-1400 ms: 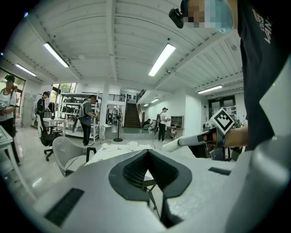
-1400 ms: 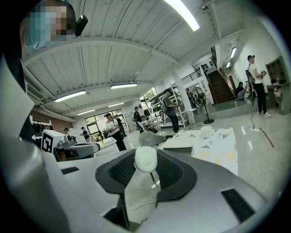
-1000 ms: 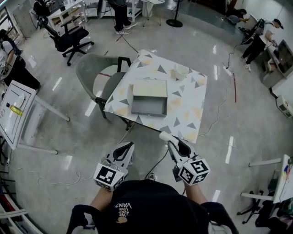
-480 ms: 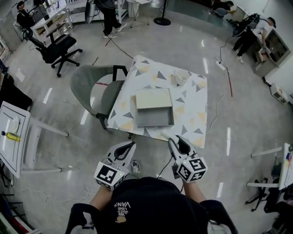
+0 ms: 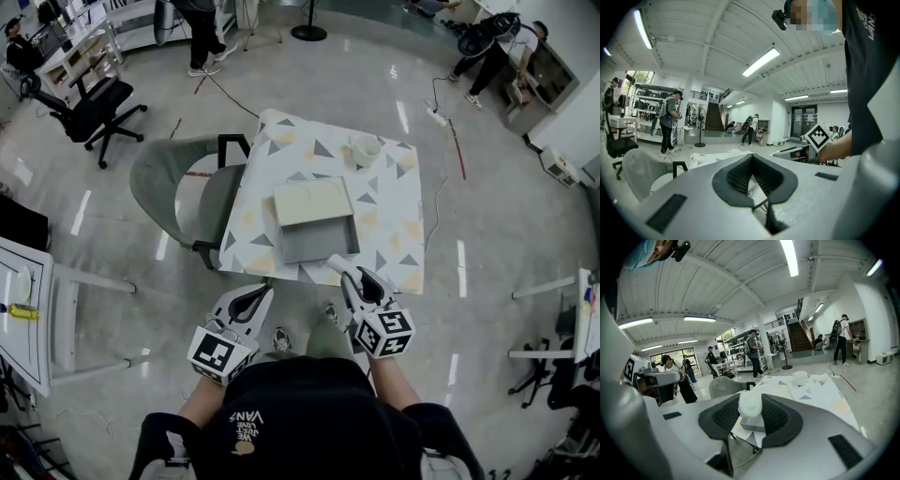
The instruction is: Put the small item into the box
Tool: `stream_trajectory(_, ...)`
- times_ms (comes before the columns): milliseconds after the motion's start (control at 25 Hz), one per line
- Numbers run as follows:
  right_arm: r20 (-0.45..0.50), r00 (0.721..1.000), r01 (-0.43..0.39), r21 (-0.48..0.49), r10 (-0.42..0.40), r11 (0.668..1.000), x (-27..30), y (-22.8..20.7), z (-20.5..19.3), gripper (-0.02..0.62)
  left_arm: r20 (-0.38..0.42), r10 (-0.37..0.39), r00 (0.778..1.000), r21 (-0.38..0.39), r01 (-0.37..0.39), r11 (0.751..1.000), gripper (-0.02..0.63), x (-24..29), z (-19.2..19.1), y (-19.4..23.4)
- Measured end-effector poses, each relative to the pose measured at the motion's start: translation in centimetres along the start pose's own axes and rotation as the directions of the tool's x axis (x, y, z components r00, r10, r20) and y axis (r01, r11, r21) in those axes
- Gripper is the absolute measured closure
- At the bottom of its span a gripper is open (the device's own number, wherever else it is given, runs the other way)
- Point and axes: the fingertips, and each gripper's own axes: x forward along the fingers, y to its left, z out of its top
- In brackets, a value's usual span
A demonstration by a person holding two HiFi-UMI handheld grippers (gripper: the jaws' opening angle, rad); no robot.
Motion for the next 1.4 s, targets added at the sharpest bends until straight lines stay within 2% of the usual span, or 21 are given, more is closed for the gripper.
stream_trajectory(200,-0.044,0.999,0.006,-0.027,-0.007,1.000,3.1,-1.3,-1.1,0.466,0.000,-0.009,1.000,-0.003,0.009,1.000,0.600,1.6,-0.2,0.8)
stream_trajectory(360,-0.110,0.994,-0.005,-0.089,-0.004,0.996,5.9,-2.5,-2.4,0.468,0.003,-0.006,1.000,0.003,0.006,1.000,0.600,2.5,0.1,1.3)
stream_trajectory(720,-0.272,0.962,-0.083,-0.167,0.035,0.982,13.0,-4.9,-6.2,0.468,0.017,0.081,0.997,-0.013,-0.081,0.997,0.600,3.5,0.8,3.4)
stream_trajectory(1040,-0.391,0.916,-0.189,-0.208,0.096,0.960,18.3,-4.4,-8.6,0.468,0.027,0.145,0.989,-0.046,-0.144,0.989,0.600,3.0,0.6,4.5)
stream_trajectory(1240,-0.463,0.872,-0.298,-0.247,0.158,0.922,20.6,-2.8,-10.1,0.468,0.034,0.184,0.982,-0.064,-0.181,0.981,0.600,2.4,0.6,5.1)
stream_trajectory(1400,-0.506,0.843,-0.351,-0.263,0.181,0.899,22.2,-2.1,-11.0,0.468,0.022,0.221,0.975,-0.082,-0.219,0.972,0.600,2.1,0.6,5.7)
